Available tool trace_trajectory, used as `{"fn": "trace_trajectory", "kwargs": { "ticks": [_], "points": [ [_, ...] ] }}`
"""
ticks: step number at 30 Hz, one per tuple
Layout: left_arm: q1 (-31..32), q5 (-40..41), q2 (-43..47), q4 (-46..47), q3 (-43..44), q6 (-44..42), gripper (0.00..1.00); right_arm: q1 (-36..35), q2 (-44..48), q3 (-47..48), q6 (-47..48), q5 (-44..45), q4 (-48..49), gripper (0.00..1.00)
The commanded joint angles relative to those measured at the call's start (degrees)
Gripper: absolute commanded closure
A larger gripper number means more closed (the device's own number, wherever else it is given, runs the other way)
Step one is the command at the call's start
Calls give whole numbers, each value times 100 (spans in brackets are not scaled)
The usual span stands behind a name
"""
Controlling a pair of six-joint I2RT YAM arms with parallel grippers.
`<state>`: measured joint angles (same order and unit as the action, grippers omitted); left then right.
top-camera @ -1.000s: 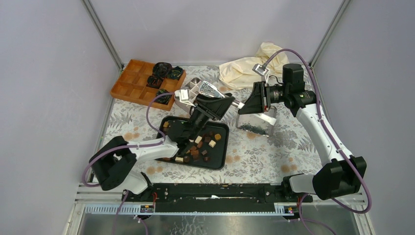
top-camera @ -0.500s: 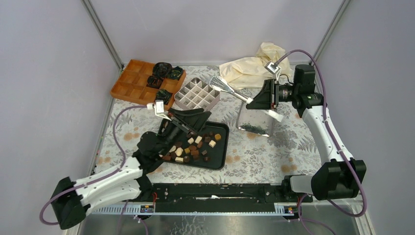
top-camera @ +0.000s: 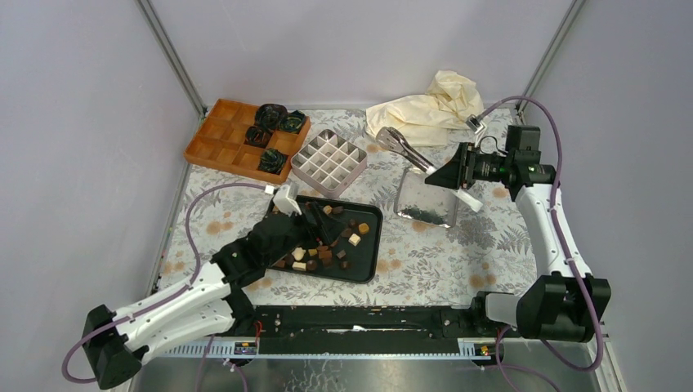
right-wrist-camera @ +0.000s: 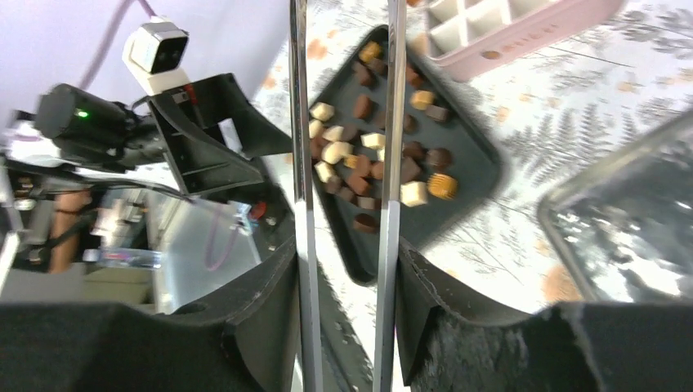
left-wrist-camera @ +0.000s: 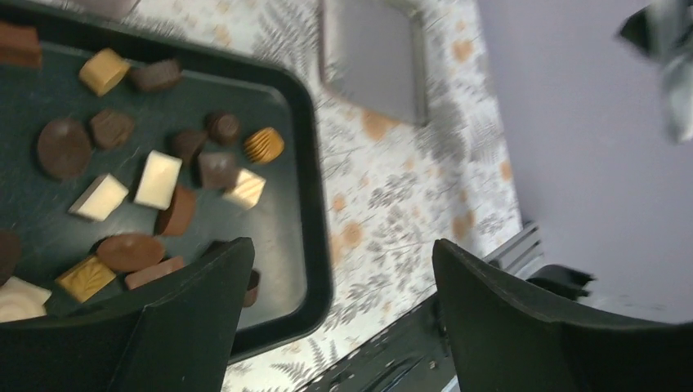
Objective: Pack the chocolate
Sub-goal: Adjust the clamp, then adjust the plate at the center of the board.
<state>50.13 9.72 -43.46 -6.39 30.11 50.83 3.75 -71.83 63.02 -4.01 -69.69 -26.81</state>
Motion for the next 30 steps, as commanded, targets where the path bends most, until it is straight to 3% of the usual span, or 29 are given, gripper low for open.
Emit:
{"fn": "trace_trajectory", "kwargs": {
  "ticks": [1, 3, 6, 11, 20, 24, 30],
  "points": [
    [-45, -613, -691, -378, 170, 196, 17, 95, 158, 598, 1452, 894, -1251, 53],
    [-45, -1091, -1321, 187, 79, 138, 32, 99, 350, 360, 1602, 1010, -1308, 54],
    [39, -1508, -2367, 416, 275, 288, 45, 182, 751, -93, 1588, 1067, -1172, 55],
    [903, -644, -3350, -188, 1303, 204, 49, 614, 1096, -232, 1573, 1049, -1278, 55],
    [1145, 203, -4908, -1389, 2768, -281, 70, 645, 1306, -213, 1518, 958, -1176, 56],
    [1168, 340, -5170, -1817, 3119, -469, 71, 645, 1336, -300, 1519, 931, -1123, 56],
    [1166, 481, -5450, -2101, 3356, -688, 63, 645, 1330, -379, 1473, 904, -1010, 56]
  ]
}}
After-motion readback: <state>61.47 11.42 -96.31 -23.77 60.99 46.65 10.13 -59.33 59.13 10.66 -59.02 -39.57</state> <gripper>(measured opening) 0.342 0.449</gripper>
